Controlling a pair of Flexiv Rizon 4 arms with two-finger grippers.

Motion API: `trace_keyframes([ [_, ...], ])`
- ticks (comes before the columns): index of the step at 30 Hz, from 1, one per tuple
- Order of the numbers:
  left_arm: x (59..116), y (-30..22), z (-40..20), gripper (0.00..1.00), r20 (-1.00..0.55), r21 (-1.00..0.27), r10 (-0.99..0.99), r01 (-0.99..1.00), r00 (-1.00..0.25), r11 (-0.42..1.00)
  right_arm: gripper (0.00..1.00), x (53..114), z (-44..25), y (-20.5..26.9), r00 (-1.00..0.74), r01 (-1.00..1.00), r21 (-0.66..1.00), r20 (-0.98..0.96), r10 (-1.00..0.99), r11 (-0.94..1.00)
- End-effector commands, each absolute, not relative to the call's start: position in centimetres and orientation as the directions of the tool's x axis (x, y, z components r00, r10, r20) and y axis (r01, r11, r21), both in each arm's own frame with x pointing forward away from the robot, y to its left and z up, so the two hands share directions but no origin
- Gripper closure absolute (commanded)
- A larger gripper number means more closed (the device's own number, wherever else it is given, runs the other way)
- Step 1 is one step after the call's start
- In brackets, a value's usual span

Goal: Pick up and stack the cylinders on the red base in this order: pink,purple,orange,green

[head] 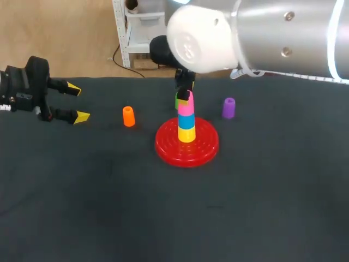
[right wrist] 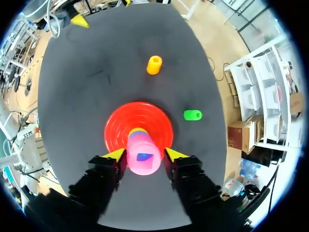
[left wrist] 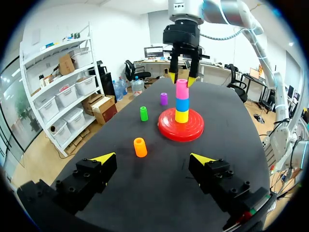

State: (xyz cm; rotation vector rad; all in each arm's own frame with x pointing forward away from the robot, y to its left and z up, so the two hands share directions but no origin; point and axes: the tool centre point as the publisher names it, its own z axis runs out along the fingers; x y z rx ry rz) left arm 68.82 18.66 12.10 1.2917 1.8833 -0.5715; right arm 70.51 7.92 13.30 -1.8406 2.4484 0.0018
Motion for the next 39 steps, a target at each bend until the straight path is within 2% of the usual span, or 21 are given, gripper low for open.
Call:
trace_keyframes([
  [1,68.6,18.7,12.0,0.0,-0.798,0.063,0.573,0.92,-0.188,0.388,0.0,69.9,14.3,6.4,-0.295,-0.953,-0.024,-0.137,-0.945,0.301],
  [9,68.6,18.7,12.0,0.0,-0.798,0.063,0.573,0.92,-0.188,0.388,0.0,71.9,17.0,4.4,-0.423,-0.903,0.064,-0.287,-0.859,0.424],
  [18,68.6,18.7,12.0,0.0,-0.798,0.063,0.573,0.92,-0.188,0.388,0.0,78.0,12.6,-3.5,-0.627,-0.765,-0.046,-0.179,-0.758,0.643],
  [21,68.6,18.7,12.0,0.0,-0.798,0.063,0.573,0.92,-0.188,0.388,0.0,79.1,10.6,-5.1,-0.664,-0.739,-0.02,-0.145,-0.734,0.673],
  [39,68.6,18.7,12.0,0.0,-0.798,0.063,0.573,0.92,-0.188,0.388,0.0,79.7,4.2,-5.8,-0.678,-0.735,0.039,-0.033,-0.734,0.677],
])
